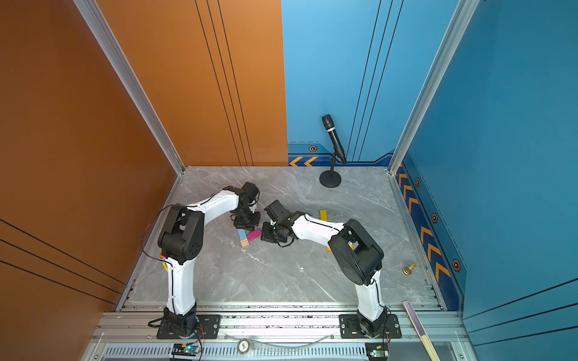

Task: Assemble the letter v with building blocks
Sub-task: Assemble the building block at the center of the board.

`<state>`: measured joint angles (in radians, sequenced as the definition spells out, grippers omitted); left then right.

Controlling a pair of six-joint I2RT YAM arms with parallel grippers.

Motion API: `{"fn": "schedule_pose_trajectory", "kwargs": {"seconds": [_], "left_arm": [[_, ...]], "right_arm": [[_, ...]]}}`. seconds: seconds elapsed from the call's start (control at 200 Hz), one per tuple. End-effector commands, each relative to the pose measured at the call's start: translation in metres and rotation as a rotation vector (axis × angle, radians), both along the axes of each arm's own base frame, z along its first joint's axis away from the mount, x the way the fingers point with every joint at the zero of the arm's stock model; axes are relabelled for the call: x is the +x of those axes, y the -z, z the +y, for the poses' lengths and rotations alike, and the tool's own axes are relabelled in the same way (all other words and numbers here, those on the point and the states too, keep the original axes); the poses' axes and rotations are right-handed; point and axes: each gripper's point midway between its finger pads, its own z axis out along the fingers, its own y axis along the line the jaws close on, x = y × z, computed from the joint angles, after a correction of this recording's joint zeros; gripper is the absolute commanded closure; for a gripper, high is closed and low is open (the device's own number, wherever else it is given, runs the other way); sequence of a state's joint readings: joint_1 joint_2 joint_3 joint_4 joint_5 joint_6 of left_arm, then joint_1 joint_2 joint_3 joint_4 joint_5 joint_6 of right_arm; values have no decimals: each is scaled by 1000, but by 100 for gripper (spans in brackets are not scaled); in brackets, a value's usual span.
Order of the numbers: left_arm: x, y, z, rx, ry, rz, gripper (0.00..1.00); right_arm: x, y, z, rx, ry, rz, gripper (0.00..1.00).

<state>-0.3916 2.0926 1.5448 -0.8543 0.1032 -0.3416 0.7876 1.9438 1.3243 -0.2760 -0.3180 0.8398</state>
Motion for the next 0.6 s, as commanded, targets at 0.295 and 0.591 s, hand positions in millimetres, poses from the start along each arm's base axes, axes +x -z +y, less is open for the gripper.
{"fn": "schedule_pose_trajectory", "kwargs": {"seconds": [0.295, 0.591], "left_arm": [[-19, 5, -2, 27, 3, 44, 100], [-11, -5, -1, 44, -9, 3, 100]], "right_arm": [[-7, 16, -4, -30, 10, 30, 100], [-1, 12, -11, -33, 28, 18, 100]]}}
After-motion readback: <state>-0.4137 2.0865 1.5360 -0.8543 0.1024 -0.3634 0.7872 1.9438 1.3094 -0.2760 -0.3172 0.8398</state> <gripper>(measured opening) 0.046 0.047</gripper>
